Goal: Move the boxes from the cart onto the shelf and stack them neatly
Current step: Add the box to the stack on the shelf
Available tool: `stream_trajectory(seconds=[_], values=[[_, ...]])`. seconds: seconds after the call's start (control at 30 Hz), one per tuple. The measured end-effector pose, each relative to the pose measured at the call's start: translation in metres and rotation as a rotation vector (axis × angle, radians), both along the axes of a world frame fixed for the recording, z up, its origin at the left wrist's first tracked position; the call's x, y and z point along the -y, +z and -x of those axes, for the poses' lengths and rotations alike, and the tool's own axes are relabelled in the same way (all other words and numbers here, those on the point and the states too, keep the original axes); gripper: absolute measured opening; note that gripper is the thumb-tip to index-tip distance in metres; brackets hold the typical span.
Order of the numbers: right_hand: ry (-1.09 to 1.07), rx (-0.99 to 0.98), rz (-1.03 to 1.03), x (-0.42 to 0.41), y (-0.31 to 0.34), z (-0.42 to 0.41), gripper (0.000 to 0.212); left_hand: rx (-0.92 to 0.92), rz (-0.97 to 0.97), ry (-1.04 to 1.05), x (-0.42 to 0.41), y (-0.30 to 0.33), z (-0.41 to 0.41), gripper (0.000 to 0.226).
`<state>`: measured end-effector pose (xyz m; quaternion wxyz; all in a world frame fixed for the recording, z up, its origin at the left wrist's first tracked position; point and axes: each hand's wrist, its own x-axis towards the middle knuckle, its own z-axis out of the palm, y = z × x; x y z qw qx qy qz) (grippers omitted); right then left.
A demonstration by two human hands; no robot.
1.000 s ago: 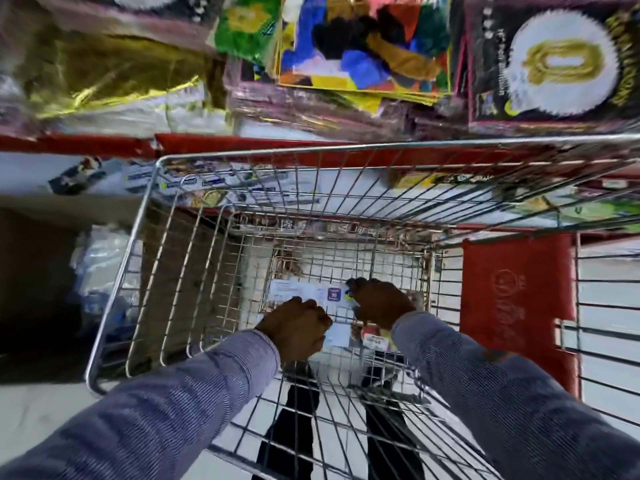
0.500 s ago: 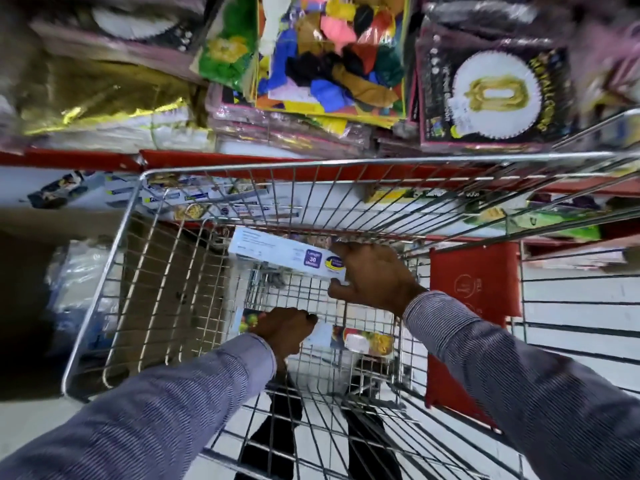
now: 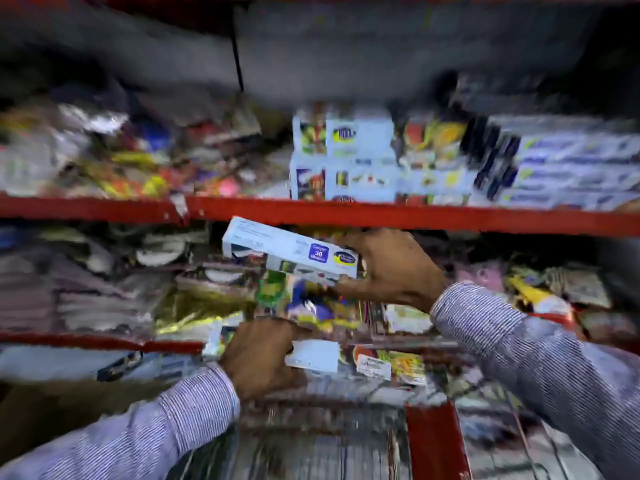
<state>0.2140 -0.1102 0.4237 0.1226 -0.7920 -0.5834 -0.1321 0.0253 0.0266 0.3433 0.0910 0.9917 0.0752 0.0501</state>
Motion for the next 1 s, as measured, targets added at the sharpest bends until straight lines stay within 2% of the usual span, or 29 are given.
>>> stream_trajectory(seconds=[0.13,0.27,0.4,0.57,0.7,0.83,1.0], values=[[-0.039,0.093,-0.036,0.002,0.076,-0.016,0.062,0.113,-0.014,0.032,-0.006,0.074,-0.021,0.068],[-0.092,0.119,-0.050,0.001,0.126,-0.035,0.062,0.142,-0.001,0.098,-0.013,0.122,-0.049,0.074],[-0.167,0.030,0.032,-0.007,0.156,-0.064,0.050,0.140,0.096,0.037,-0.017,0.166,-0.080,0.058],[-0.206,-0.043,0.140,-0.028,0.156,-0.110,0.036,0.113,0.128,0.008,-0.026,0.189,-0.117,0.051],[-0.263,-0.084,0.185,-0.039,0.142,-0.139,0.051,0.115,0.145,-0.007,-0.036,0.193,-0.138,0.053],[-0.271,-0.074,0.155,-0.050,0.127,-0.161,0.045,0.129,0.135,0.002,-0.047,0.190,-0.151,0.059],[-0.248,-0.072,0.113,-0.057,0.114,-0.170,0.047,0.134,0.116,0.008,-0.052,0.186,-0.157,0.064]])
